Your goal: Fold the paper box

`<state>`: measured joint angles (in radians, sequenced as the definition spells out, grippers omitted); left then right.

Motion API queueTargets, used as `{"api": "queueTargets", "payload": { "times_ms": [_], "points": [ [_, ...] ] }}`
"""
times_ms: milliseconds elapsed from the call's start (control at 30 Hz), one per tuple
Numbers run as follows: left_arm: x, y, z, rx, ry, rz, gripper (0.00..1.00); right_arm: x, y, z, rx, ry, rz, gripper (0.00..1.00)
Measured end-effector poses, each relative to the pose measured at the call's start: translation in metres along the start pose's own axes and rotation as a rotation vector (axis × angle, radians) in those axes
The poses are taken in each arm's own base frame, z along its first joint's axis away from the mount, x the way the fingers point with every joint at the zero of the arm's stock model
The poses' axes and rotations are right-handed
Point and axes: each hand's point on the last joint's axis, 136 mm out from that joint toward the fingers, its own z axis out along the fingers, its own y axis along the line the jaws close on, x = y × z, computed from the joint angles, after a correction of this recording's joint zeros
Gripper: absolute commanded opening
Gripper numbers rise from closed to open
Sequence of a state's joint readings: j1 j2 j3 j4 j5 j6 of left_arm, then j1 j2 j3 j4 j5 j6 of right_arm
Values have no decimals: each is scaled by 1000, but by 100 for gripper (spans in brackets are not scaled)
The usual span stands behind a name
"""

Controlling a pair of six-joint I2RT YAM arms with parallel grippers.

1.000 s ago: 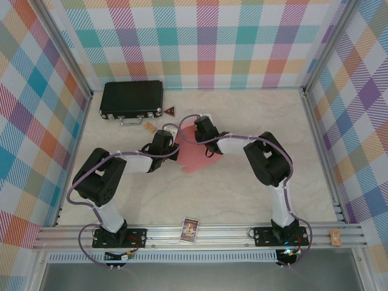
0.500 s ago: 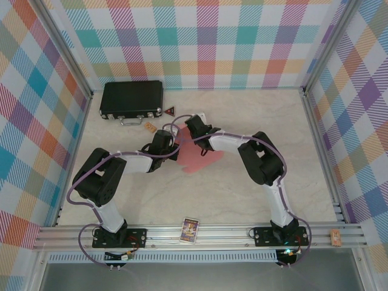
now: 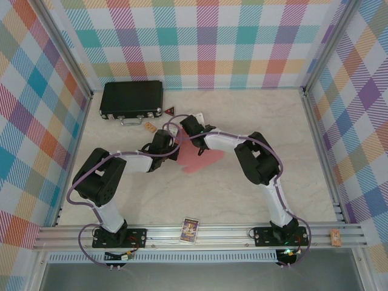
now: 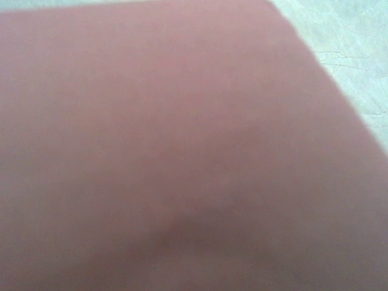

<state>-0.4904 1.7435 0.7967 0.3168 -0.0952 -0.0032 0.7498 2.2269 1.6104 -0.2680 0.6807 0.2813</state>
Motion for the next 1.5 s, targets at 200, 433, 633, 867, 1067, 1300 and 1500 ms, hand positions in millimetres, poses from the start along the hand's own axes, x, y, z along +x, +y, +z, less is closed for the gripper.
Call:
{"api": "queueTargets", "payload": {
  "times_ms": [200,433,633,867,1067,1300,1500],
  "points": [
    [0,0,0,0,0,0,2,3,-2,-2,18,23,59,11],
    [-1,0,0,1,1,0,3,3,0,-2,33,41,119,10],
    [-1,-1,0,4,1,0,3,3,0,-1,36,46,165,10],
    [-1,-1,0,4,1,1,2,2,2,1,13,51,214,13],
    [-1,-1,0,6,2,1,3,9,0,4,-50,51,246,19],
    [-1,-5,0,26,4,7,2,28,3,6,-127,77,225,27],
    [-1,-5,0,30,4,9,2,28,4,4,-159,71,208,36]
  ]
}}
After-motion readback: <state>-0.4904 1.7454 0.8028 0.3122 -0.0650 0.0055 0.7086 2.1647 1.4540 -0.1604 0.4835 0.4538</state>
